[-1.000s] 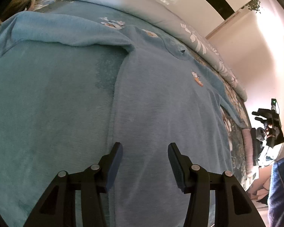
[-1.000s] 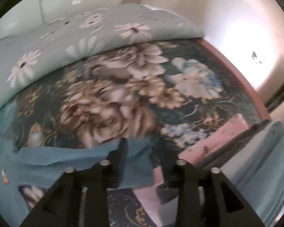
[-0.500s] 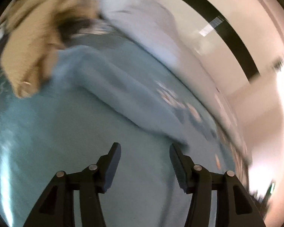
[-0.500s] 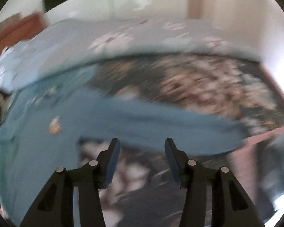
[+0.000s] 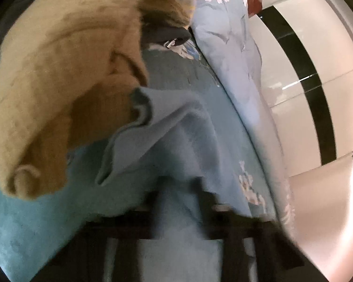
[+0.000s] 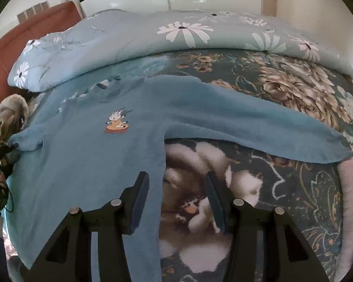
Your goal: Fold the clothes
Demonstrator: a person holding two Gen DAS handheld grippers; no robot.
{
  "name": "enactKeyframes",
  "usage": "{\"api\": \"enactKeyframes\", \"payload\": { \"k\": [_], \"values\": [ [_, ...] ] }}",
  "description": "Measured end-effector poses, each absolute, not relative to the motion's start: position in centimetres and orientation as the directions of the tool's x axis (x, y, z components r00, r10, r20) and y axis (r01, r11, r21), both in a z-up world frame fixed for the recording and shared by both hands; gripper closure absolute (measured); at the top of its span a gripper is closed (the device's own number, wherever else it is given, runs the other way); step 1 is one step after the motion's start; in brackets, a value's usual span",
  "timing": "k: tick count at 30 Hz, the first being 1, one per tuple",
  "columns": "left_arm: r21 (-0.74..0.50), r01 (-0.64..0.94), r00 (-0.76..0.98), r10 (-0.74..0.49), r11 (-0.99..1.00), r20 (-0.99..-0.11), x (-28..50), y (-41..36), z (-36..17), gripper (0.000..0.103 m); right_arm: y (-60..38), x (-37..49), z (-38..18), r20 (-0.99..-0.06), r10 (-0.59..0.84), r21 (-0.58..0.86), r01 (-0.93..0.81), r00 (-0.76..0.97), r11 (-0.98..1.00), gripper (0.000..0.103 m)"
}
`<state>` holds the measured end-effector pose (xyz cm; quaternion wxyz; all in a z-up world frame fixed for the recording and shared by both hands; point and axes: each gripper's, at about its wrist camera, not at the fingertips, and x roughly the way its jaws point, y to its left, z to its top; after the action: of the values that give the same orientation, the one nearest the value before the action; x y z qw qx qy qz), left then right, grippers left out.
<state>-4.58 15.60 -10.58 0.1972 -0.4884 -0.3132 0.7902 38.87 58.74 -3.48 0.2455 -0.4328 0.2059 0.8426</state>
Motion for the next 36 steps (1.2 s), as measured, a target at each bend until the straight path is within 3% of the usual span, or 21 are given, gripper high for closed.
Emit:
{"api": "enactKeyframes", "payload": {
  "k": [5,14,21,24,30,36],
  "values": [
    [-0.686,-0.058,-0.543,0.599,-0.726,-0.588,-4.2,14.1,-7.4,0.099,58.5,38.8,-3.9,-0.837,0.232,0.131,-0.594,-0.496,-0.794,0.052],
    [-0.574,-0.091,-0.553,0.521,-0.814,-0.650,-4.0,15.5,-6.2,0.099,58.5,39.0,-5.4,-0.845,0.198,0.170,-0.600,-0.496,-0.782,0.052],
    [-0.374,-0.488,-0.580,0.613,-0.789,-0.537,0.6,26.5,3.6,0.098,59.2,39.8,-5.1,-0.835,0.210,0.184,-0.618,-0.509,-0.765,0.052],
    [-0.362,-0.602,-0.504,0.691,-0.711,-0.519,3.0,31.1,5.3,0.098,59.3,40.0,-5.1,-0.835,0.209,0.185,-0.616,-0.510,-0.765,0.052],
    [-0.297,-0.756,-0.308,0.718,-0.583,-0.624,8.9,40.1,2.5,0.098,59.8,41.0,-5.1,-0.836,0.213,0.186,-0.627,-0.505,-0.757,0.052],
    [-0.286,-0.795,-0.150,0.630,-0.535,-0.762,13.9,44.8,-5.0,0.098,60.5,42.5,-6.2,-0.856,0.207,0.181,-0.651,-0.473,-0.738,0.052]
  ]
}}
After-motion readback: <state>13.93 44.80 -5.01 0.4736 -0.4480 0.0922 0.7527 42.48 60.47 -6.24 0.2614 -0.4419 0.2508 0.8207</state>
